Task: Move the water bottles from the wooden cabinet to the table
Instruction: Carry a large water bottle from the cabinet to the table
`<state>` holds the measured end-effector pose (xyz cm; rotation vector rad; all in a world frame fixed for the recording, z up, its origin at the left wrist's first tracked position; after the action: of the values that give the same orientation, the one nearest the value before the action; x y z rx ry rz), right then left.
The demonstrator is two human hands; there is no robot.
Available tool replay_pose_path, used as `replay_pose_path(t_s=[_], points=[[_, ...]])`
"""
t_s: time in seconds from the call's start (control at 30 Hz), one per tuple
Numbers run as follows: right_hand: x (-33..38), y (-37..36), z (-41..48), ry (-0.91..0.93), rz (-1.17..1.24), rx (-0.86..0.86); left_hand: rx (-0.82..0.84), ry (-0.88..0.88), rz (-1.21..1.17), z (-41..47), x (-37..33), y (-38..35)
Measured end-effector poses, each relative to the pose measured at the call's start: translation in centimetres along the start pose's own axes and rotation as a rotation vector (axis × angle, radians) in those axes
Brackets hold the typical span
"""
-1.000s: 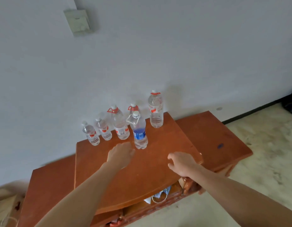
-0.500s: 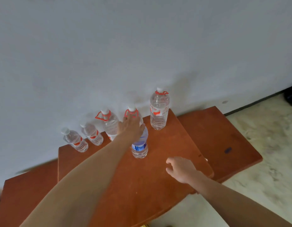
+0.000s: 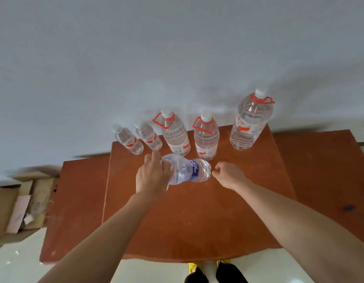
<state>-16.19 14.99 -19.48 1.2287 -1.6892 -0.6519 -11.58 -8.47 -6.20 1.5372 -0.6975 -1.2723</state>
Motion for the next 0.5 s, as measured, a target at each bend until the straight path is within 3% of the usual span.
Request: replay_pose_path(t_s=[0.1,0.3,0.5], points=[[1.8,-1.1,2.7,0.019,0.084,-0.023,-0.052,0.163,-0.061,-1.4,4.1,0.0],[5.4,-6.0,5.9,0.003,0.251,0.111,-0.119,0.593,-0.159,-5.4,11.3,-2.5],[5.9,-8.4,6.4,-0.021,0.286,0.071,-0.116,0.813,-0.233,-9.0,14.6,-5.5]])
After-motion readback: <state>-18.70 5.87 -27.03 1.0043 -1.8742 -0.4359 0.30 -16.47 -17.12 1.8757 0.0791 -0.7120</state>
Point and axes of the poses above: each hand's wrist, its own z-axis towards the middle knuckle, its own y-axis out of the back of the hand, x = y × z, the point moved 7 cm from there along z, towards the middle knuckle, and after that the axes turned 9 degrees about -x, right-handed, at the moved point
